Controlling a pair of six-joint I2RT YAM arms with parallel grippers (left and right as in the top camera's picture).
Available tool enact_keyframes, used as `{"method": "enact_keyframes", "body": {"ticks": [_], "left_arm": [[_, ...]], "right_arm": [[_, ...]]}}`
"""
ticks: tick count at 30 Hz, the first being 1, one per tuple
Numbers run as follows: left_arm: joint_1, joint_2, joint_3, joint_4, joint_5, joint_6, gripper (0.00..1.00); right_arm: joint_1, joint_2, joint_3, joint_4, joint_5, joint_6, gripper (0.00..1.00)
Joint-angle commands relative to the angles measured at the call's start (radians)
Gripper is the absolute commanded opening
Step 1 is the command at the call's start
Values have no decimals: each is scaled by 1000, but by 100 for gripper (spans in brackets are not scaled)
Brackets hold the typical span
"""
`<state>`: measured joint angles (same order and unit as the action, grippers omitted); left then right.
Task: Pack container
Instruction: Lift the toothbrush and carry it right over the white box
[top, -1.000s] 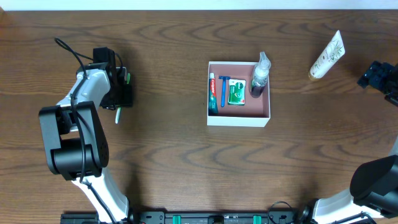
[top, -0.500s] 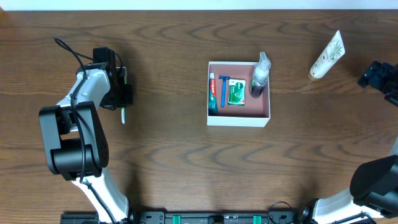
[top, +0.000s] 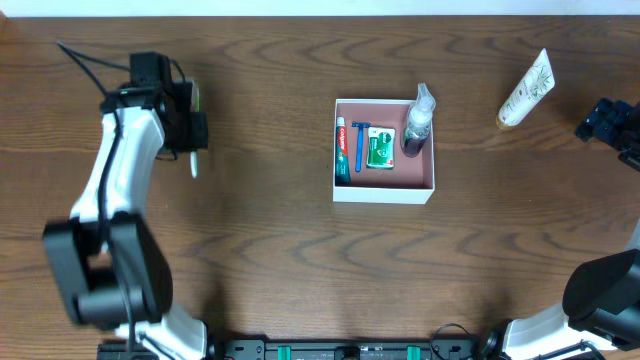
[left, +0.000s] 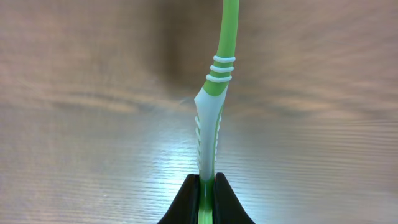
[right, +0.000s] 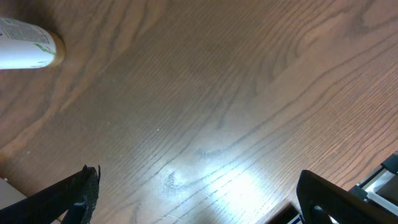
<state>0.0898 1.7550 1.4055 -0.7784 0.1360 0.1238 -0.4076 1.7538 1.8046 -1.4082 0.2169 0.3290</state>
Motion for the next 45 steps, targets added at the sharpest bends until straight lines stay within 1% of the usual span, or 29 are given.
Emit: {"method": "enact_keyframes", "body": {"ticks": [1,2,6,12,15,20,25,31,41,45], "left_arm": [[-66,-123,26,-6,123,-6,6],[-102,-160,26,-5,149,-6,6],[-256,-245,26,13,145,-27,6],[-517,-251,26,107,112,-198,6],[-626,-233,26,151,35,-216,6],[-746,-192,26,206,-148,-226,6],[-789,-119,26,245,-152,-261,6],[-792,-12,26,270,-153,-317,6],[-792,85,25,284,-157,-317,6],[-792,117,25,281,-198,-319,6]], "right_arm": [[-5,0,-1,2,3,14,99],[-5,0,-1,2,3,14,99],[-5,0,-1,2,3,14,99],[-5,0,-1,2,3,14,99],[-5,0,-1,2,3,14,99],[-5,0,-1,2,3,14,99],[-5,0,-1,2,3,14,99],[-5,0,-1,2,3,14,99],[-5,0,-1,2,3,14,99],[-5,0,-1,2,3,14,99]]}}
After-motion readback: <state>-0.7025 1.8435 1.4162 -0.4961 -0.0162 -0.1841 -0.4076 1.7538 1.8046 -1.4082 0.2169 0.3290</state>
